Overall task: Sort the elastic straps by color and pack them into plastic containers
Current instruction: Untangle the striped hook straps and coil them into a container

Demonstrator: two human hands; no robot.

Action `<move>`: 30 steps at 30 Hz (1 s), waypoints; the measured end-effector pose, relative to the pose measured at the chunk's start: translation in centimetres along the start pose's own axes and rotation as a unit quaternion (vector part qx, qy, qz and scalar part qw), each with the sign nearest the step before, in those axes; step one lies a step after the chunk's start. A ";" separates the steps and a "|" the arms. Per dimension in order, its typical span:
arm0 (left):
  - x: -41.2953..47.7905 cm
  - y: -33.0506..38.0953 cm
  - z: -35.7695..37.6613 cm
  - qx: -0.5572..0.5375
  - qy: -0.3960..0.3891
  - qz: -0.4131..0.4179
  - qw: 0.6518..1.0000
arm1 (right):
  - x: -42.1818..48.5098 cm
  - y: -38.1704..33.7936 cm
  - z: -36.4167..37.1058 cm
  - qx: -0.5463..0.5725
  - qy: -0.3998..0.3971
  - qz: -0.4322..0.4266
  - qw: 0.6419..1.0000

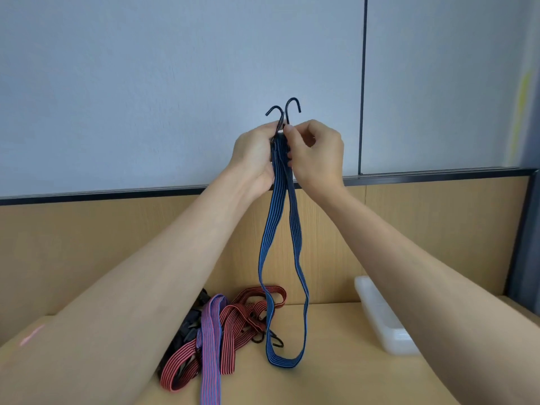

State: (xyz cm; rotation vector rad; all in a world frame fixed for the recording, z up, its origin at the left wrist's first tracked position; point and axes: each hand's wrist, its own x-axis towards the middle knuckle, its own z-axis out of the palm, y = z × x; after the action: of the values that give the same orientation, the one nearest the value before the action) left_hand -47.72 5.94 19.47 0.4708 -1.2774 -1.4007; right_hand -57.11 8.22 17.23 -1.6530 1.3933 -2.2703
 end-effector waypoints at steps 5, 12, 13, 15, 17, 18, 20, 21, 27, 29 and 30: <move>-0.3 -0.8 -1.1 0.022 -0.037 -0.002 0.999 | -0.3 0.7 -0.5 -0.034 -0.063 0.008 0.997; -0.3 -2.5 -2.3 0.038 -0.017 -0.001 0.999 | -0.7 1.5 -1.4 -0.006 -0.093 0.026 0.995; -0.4 -2.7 -2.5 0.035 -0.026 -0.010 0.999 | -0.7 1.7 -1.6 -0.004 -0.077 0.030 0.997; -0.6 -3.2 -2.8 0.042 -0.057 -0.020 0.997 | -0.5 2.1 -2.0 0.007 -0.064 0.056 0.996; -0.7 -3.7 -3.0 0.053 -0.101 -0.020 0.993 | -0.5 2.5 -2.3 0.057 -0.081 0.088 0.991; -0.7 -4.1 -3.1 0.058 -0.123 -0.022 0.990 | -0.6 2.6 -2.4 0.066 -0.082 0.093 0.990; -0.6 -4.9 -3.2 0.062 -0.162 -0.030 0.984 | -1.0 3.2 -2.5 0.079 -0.074 0.097 0.989; -0.6 -5.5 -3.3 0.061 -0.172 -0.032 0.983 | -1.2 3.7 -2.5 0.095 -0.069 0.104 0.988; -0.6 -10.0 -4.7 0.049 -0.132 -0.052 0.989 | -3.6 7.2 -2.3 0.071 -0.009 0.050 0.996; -0.7 -11.5 -5.1 0.037 -0.104 -0.063 0.992 | -5.0 8.6 -2.4 0.060 -0.017 0.047 0.997; -0.8 -12.2 -5.3 0.021 -0.086 -0.072 0.994 | -5.9 9.3 -2.5 0.061 -0.028 0.048 0.997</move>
State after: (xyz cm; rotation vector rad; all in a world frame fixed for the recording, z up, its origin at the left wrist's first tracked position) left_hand -48.48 1.76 6.84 0.4870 -1.4365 -1.5642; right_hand -60.76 6.96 6.61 -1.5669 1.2644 -2.1913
